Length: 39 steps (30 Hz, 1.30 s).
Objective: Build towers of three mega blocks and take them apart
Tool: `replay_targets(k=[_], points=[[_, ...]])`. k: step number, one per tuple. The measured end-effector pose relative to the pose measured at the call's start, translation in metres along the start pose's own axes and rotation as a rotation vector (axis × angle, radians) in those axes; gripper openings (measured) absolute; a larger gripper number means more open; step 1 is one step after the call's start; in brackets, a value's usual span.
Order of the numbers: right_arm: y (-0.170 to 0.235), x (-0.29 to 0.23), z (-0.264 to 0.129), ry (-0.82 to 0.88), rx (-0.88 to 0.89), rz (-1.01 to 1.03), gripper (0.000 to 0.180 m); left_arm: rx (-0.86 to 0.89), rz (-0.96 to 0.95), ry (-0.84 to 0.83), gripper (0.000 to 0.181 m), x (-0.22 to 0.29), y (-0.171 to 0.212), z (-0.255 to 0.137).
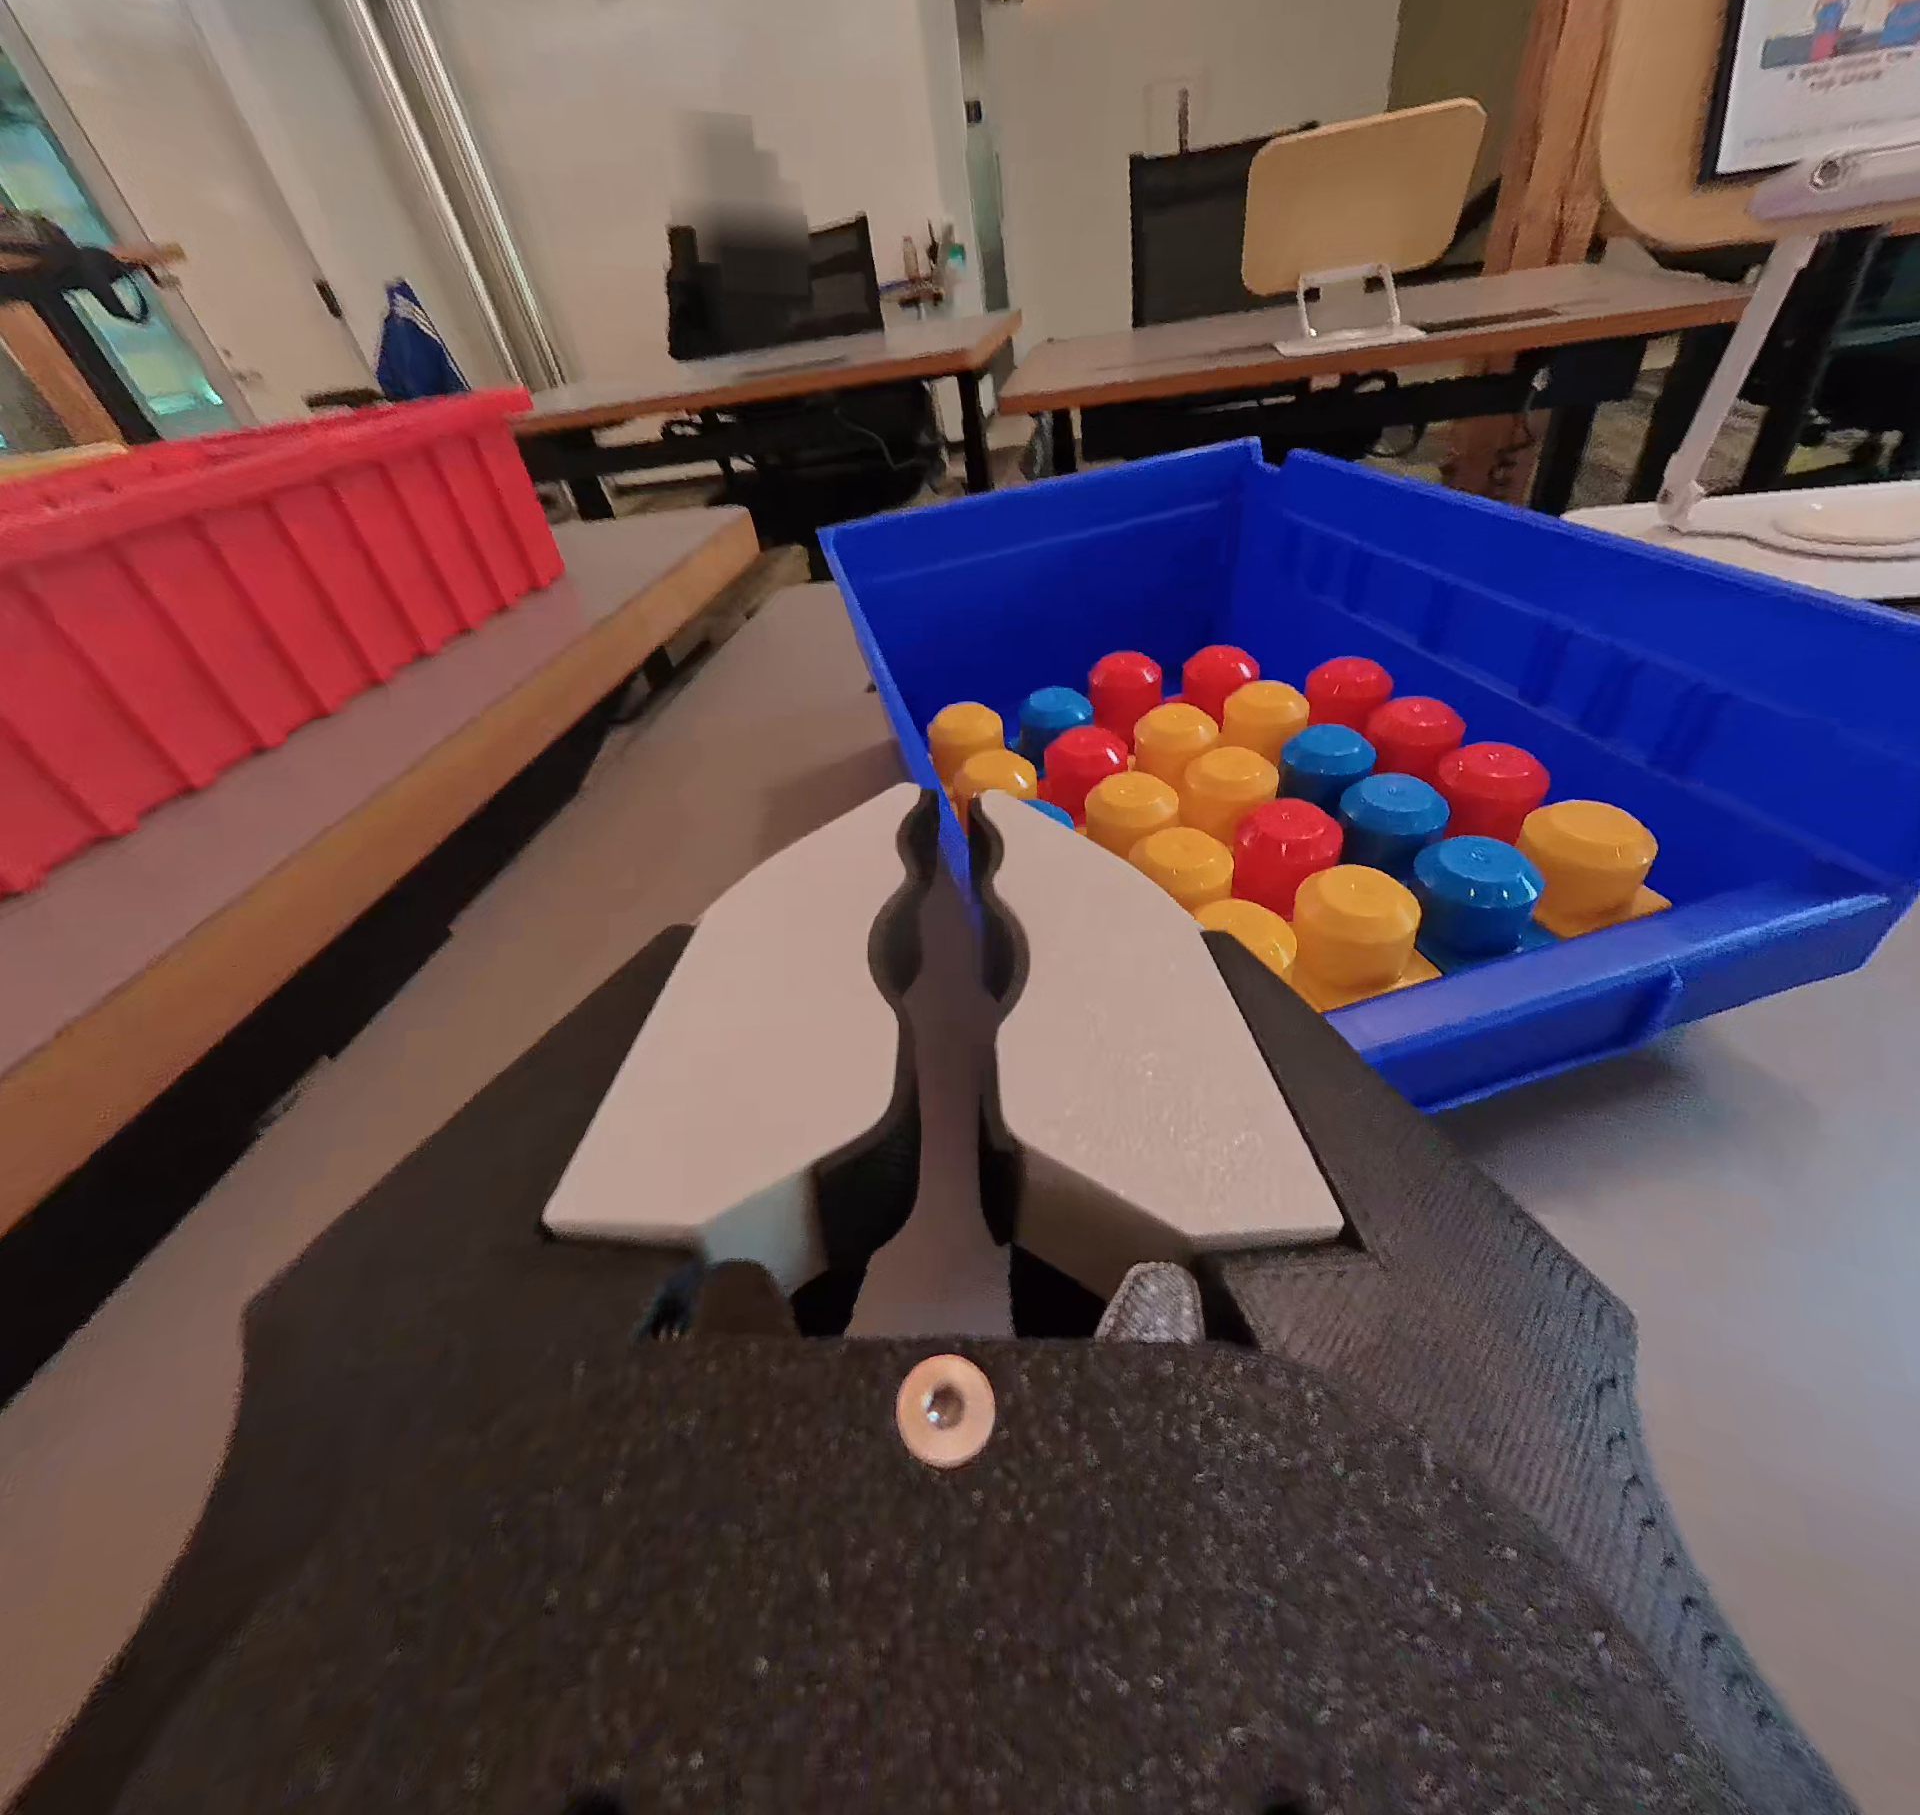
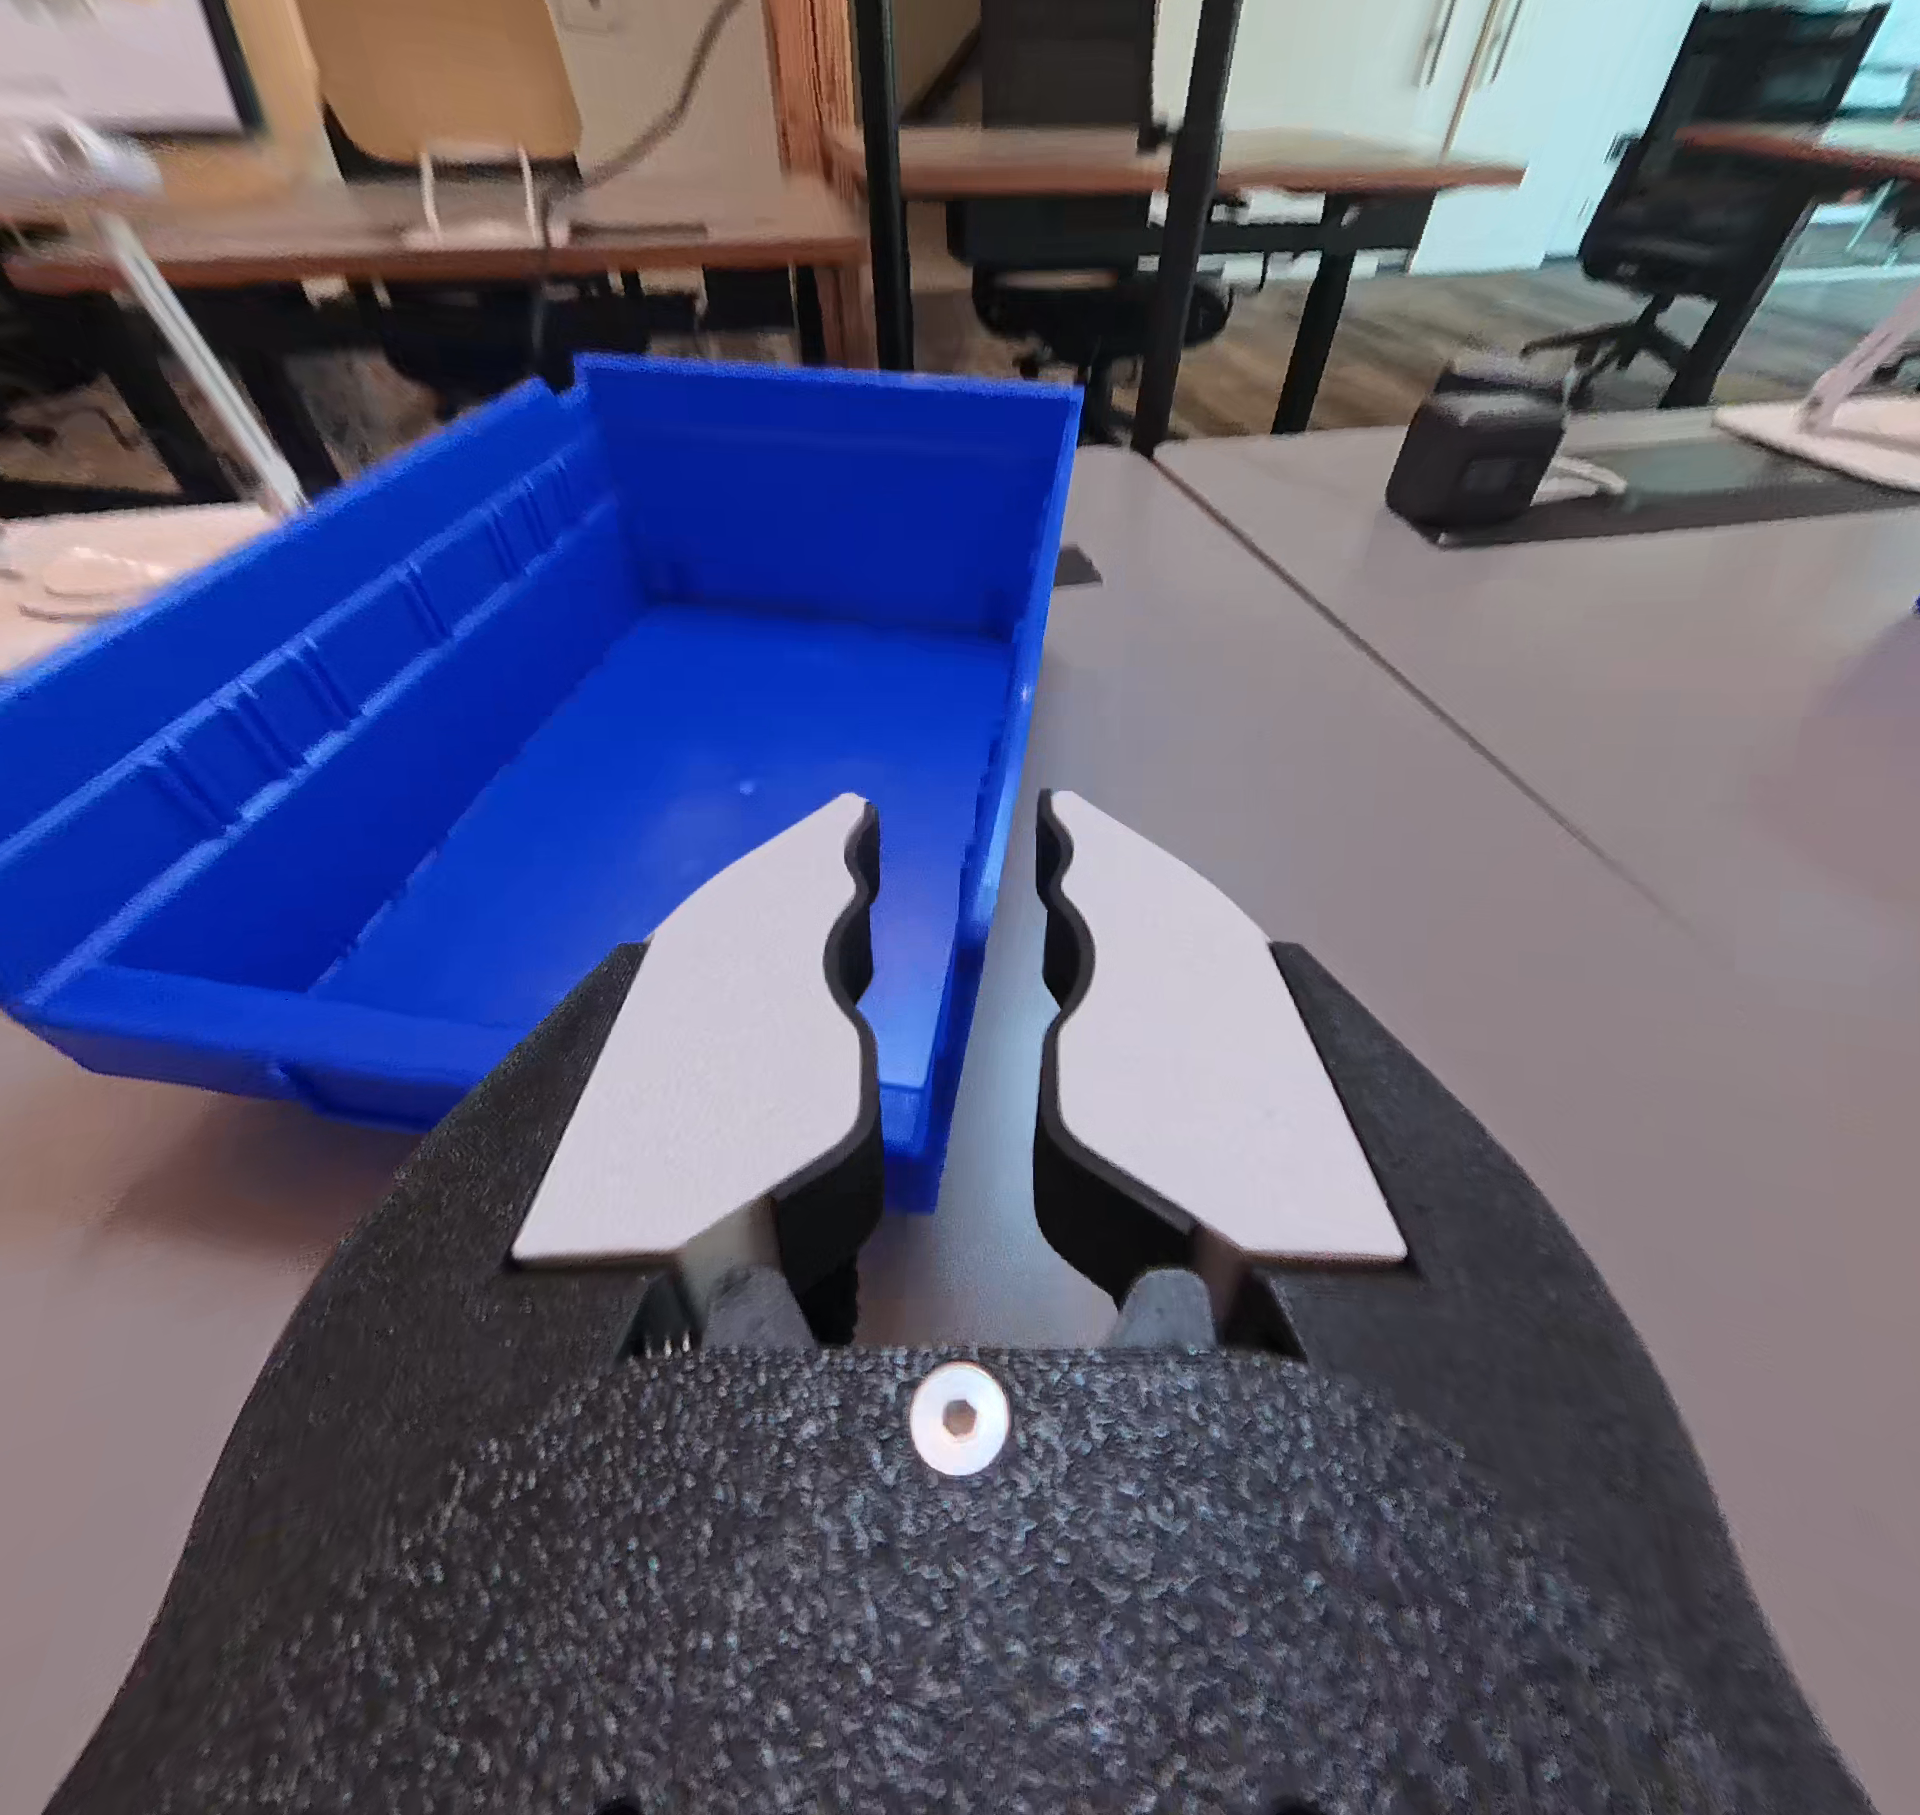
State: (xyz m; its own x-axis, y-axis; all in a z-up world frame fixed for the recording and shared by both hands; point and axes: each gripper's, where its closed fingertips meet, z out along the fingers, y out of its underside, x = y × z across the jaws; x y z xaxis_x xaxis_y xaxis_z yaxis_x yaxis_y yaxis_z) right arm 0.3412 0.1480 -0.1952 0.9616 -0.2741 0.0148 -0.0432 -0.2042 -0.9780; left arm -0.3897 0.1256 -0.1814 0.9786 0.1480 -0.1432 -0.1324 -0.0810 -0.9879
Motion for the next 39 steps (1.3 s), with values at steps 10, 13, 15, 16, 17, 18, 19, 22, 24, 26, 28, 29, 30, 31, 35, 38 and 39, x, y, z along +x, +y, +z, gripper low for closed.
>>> replay_targets(k=[10, 13, 15, 16, 17, 18, 19, 22, 24, 26, 28, 29, 30, 31, 35, 38, 39], points=[[-0.083, -0.133, -0.037, -0.385, 0.219, -0.121, 0.028, 0.123, 0.131, 0.429, 0.000, 0.130, -0.084, -0.026], [-0.081, -0.189, -0.033, -0.519, 0.185, -0.144, 0.028, 0.162, 0.255, 0.617, 0.000, 0.205, -0.112, -0.031], [-0.075, -0.219, -0.027, -0.576, 0.164, -0.176, 0.028, 0.176, 0.296, 0.703, 0.000, 0.247, -0.130, -0.029], [-0.071, -0.232, -0.022, -0.596, 0.146, -0.193, 0.028, 0.180, 0.292, 0.732, 0.000, 0.265, -0.139, -0.024], [-0.065, -0.246, -0.017, -0.624, 0.118, -0.193, 0.028, 0.174, 0.268, 0.753, 0.000, 0.282, -0.148, -0.016], [-0.058, -0.259, -0.013, -0.658, 0.085, -0.174, 0.028, 0.161, 0.221, 0.761, 0.000, 0.296, -0.155, -0.006], [-0.050, -0.270, -0.010, -0.697, 0.052, -0.141, 0.028, 0.145, 0.147, 0.760, 0.000, 0.307, -0.160, 0.006], [-0.028, -0.286, -0.006, -0.762, 0.033, -0.047, 0.027, 0.087, -0.264, 0.758, 0.000, 0.325, -0.156, 0.039], [-0.015, -0.288, -0.006, -0.785, 0.043, -0.103, 0.026, 0.069, -0.492, 0.767, 0.000, 0.331, -0.126, 0.055], [-0.018, -0.282, -0.009, -0.772, 0.095, -0.202, 0.026, 0.054, -0.345, 0.712, 0.000, 0.335, -0.078, 0.071], [-0.035, -0.274, -0.015, -0.762, 0.173, -0.178, 0.025, 0.027, 0.048, 0.629, 0.000, 0.329, -0.046, 0.083], [-0.042, -0.272, -0.018, -0.757, 0.193, -0.148, 0.025, 0.083, 0.113, 0.580, 0.000, 0.320, -0.050, 0.084], [-0.049, -0.271, -0.021, -0.746, 0.217, -0.128, 0.027, 0.133, 0.105, 0.585, 0.000, 0.314, -0.060, 0.080], [-0.053, -0.270, -0.023, -0.734, 0.239, -0.126, 0.028, 0.145, 0.083, 0.583, 0.000, 0.307, -0.069, 0.079], [-0.049, -0.269, -0.025, -0.703, 0.255, -0.156, 0.031, 0.221, 0.143, 0.406, 0.000, 0.242, -0.117, 0.077], [-0.046, -0.269, -0.022, -0.711, 0.230, -0.141, 0.032, 0.050, 0.151, 0.376, 0.000, 0.190, -0.119, 0.083], [-0.046, -0.269, -0.020, -0.712, 0.223, -0.139, 0.032, -0.034, 0.117, 0.376, 0.006, 0.172, -0.114, 0.084]])
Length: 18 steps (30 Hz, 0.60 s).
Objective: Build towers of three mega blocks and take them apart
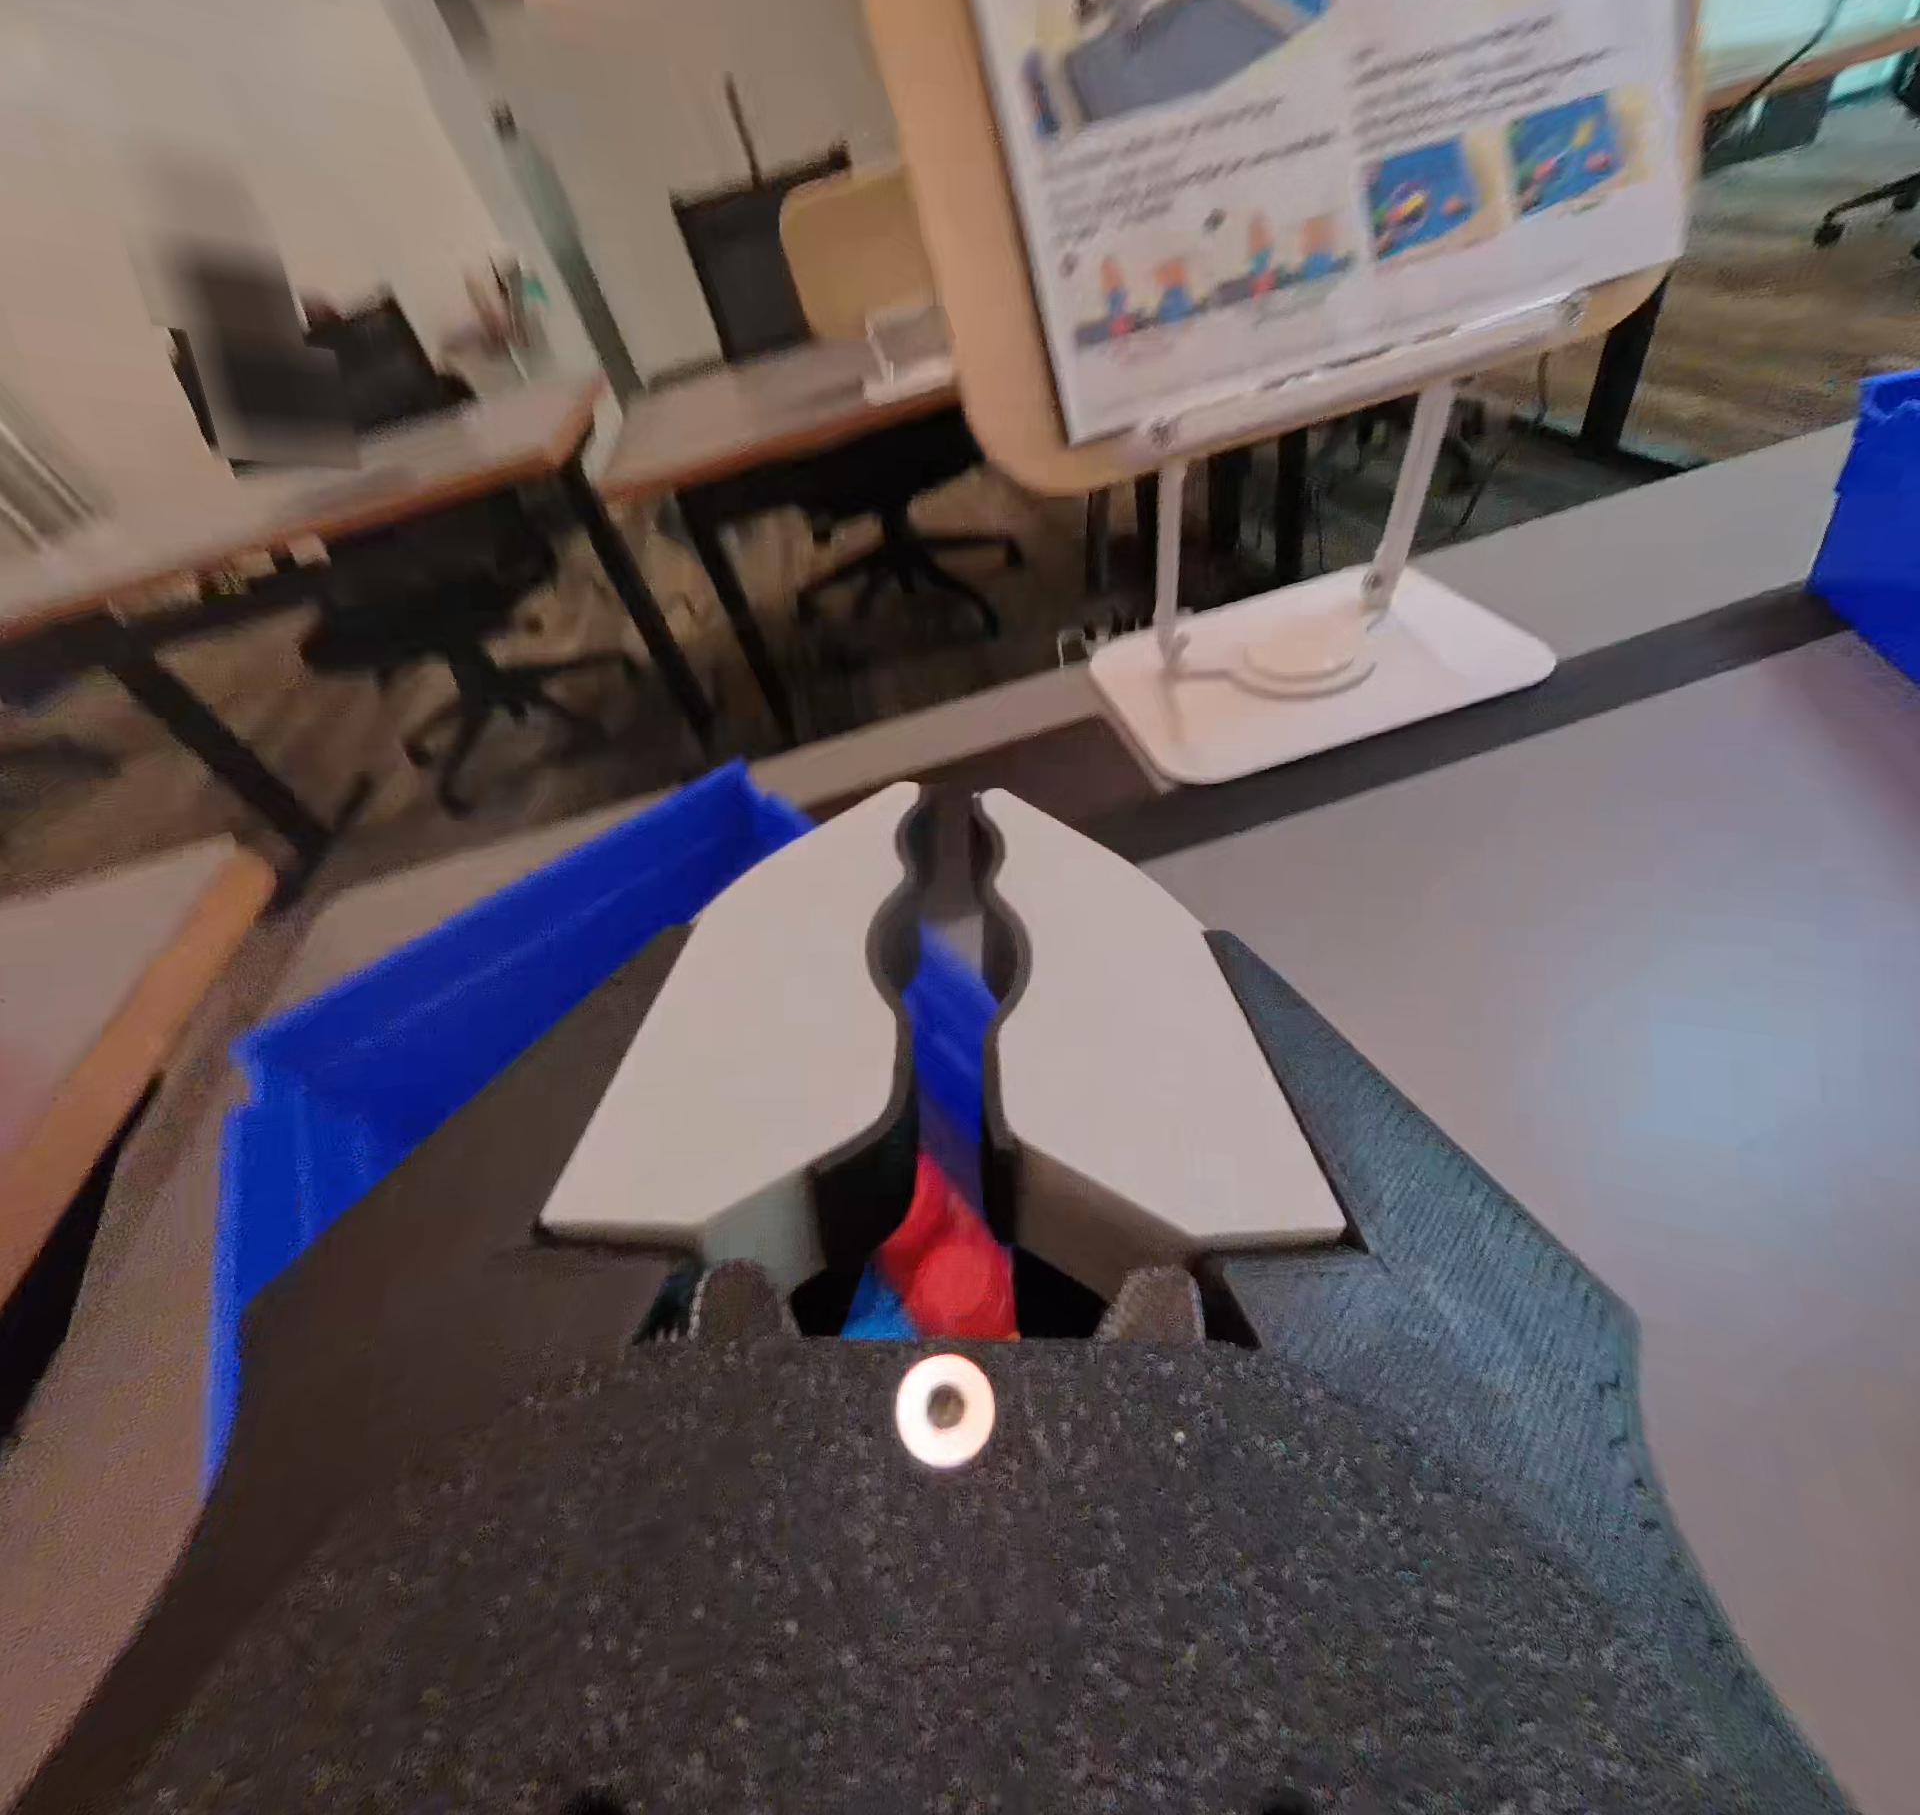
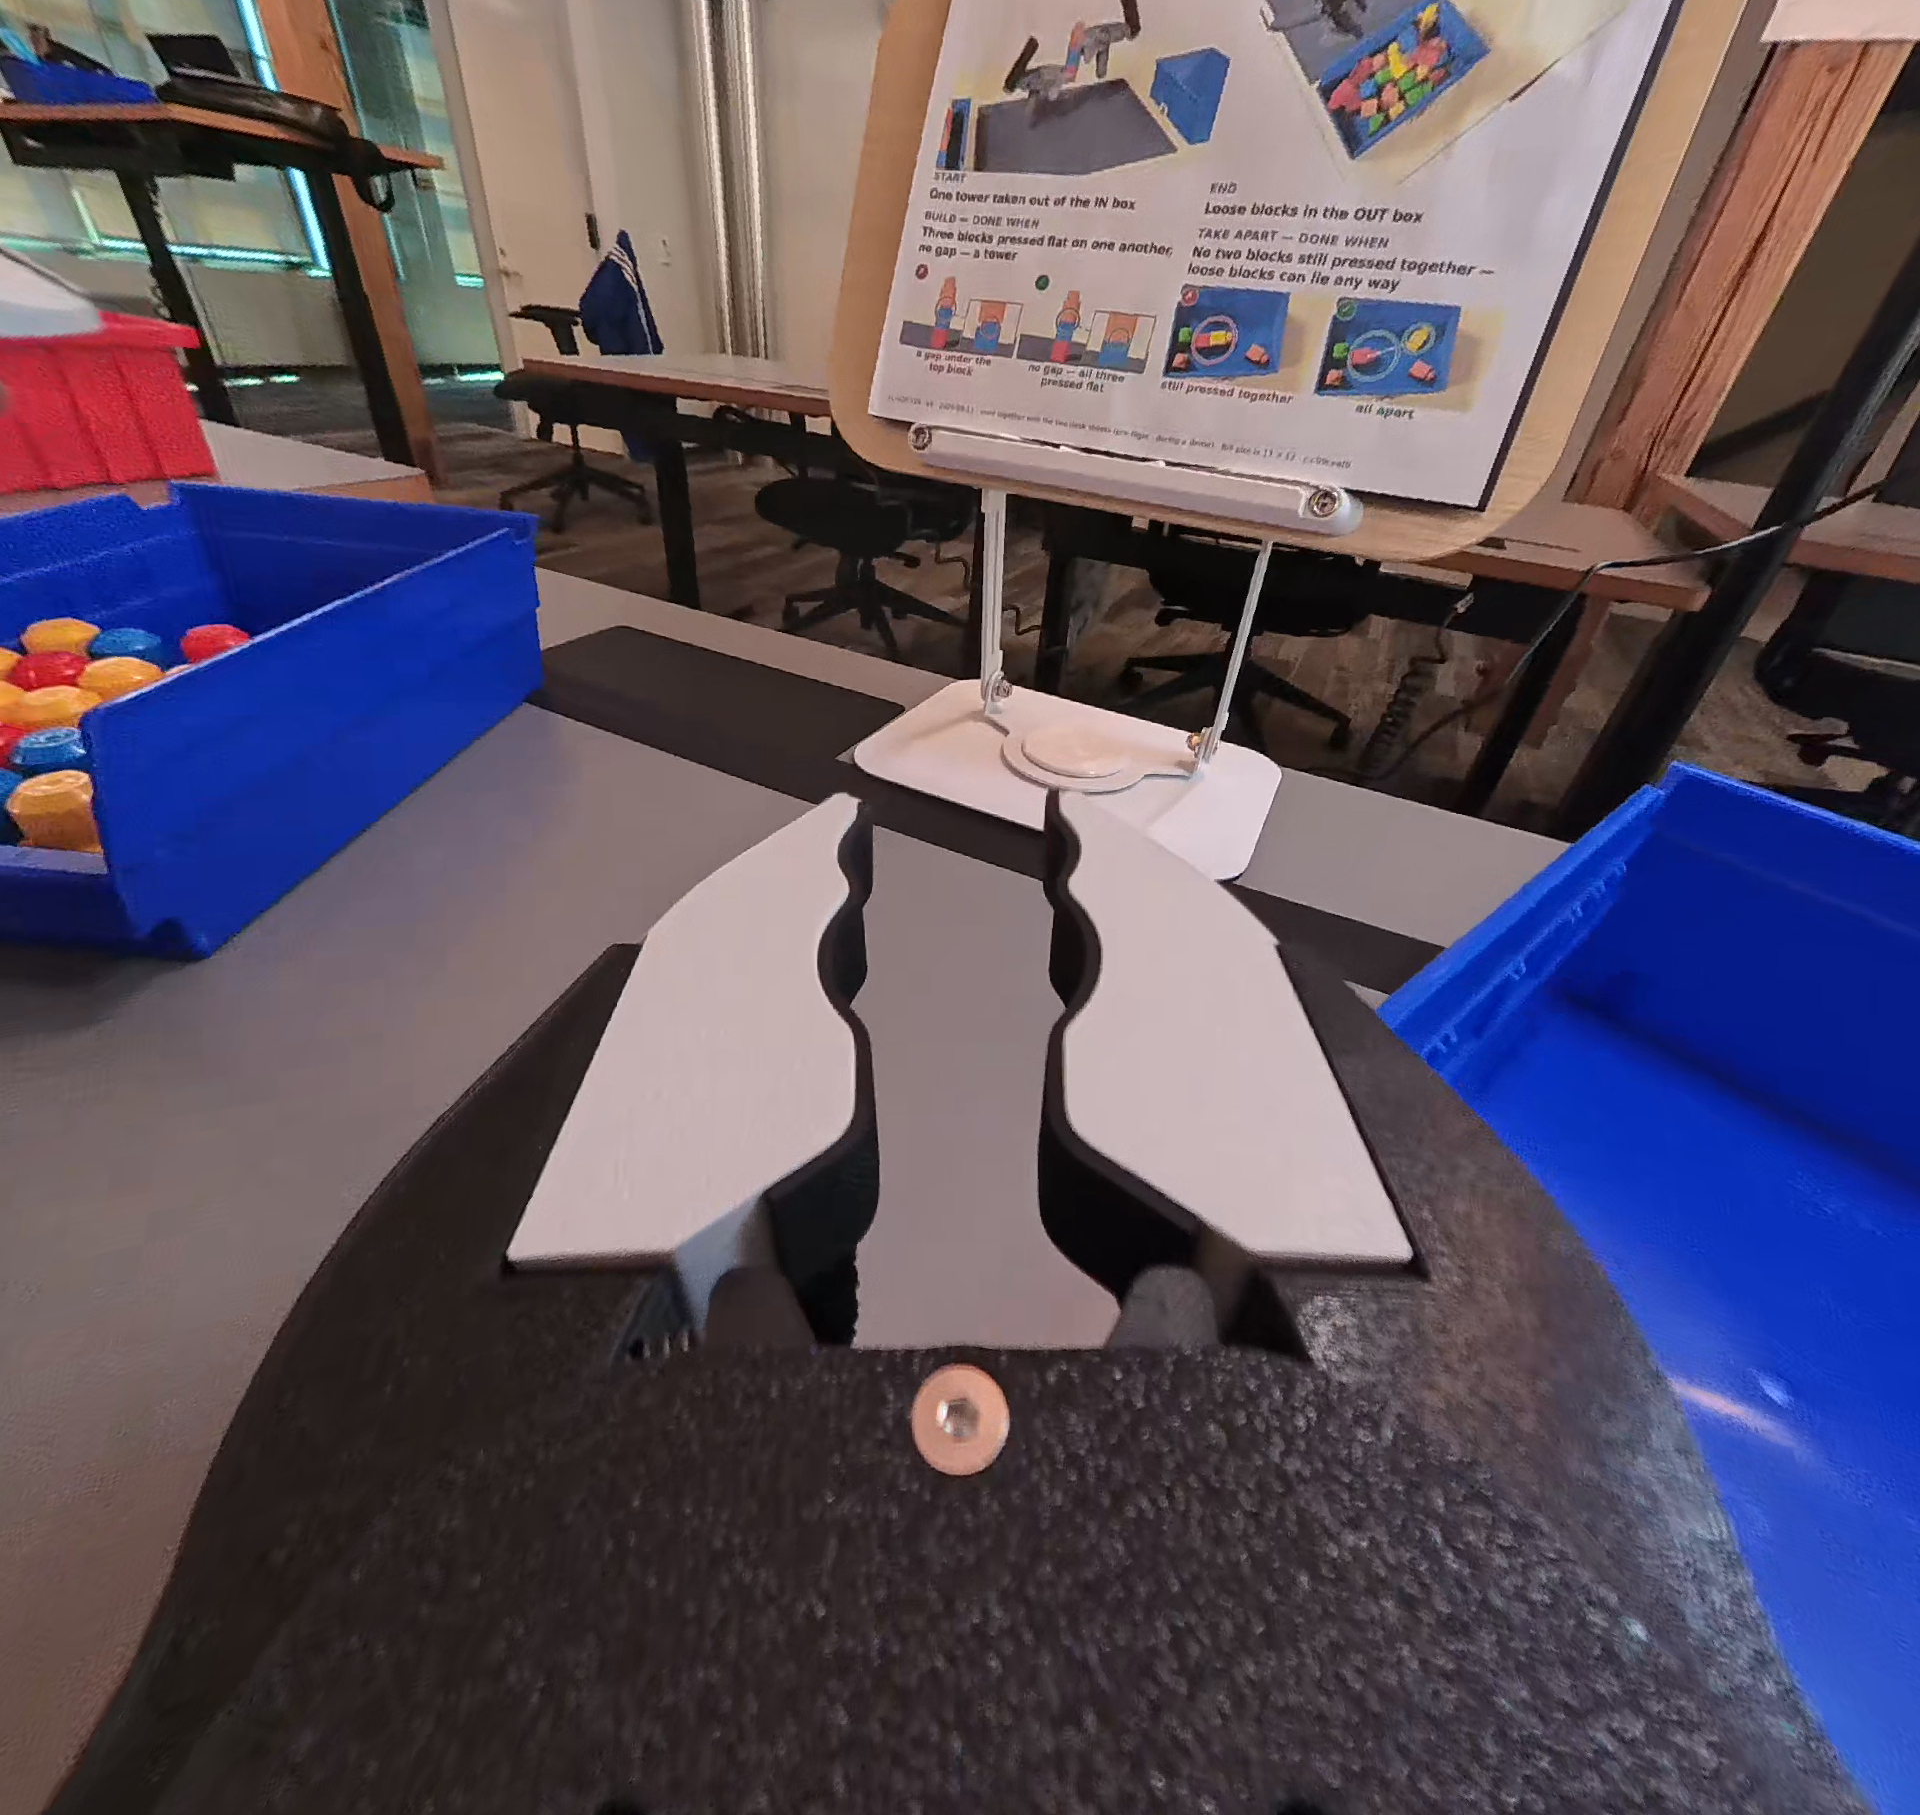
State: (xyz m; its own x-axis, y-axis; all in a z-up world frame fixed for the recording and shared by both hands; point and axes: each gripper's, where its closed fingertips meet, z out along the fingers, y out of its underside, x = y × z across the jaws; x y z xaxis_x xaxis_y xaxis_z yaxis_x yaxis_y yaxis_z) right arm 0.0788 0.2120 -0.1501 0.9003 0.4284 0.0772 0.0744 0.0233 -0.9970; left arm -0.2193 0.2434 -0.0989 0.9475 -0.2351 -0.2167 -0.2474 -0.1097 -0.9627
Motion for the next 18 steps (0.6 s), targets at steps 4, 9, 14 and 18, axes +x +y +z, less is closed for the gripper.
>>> replay_targets(k=[4, 9, 14, 18], points=[[0.004, 0.003, 0.000, 0.004, -0.026, -0.017, 0.031, -0.303, -0.153, 0.049, 0.011, -0.048, 0.043, -0.024], [0.014, 0.000, 0.001, -0.015, -0.066, -0.004, 0.028, -0.570, -0.001, 0.218, 0.014, -0.034, 0.080, -0.044], [0.023, -0.013, 0.004, -0.064, -0.101, -0.029, 0.023, -0.709, 0.081, 0.442, 0.019, 0.005, 0.110, -0.040], [0.025, -0.026, 0.004, -0.108, -0.108, -0.077, 0.019, -0.838, 0.107, 0.566, 0.025, 0.026, 0.142, -0.048]])
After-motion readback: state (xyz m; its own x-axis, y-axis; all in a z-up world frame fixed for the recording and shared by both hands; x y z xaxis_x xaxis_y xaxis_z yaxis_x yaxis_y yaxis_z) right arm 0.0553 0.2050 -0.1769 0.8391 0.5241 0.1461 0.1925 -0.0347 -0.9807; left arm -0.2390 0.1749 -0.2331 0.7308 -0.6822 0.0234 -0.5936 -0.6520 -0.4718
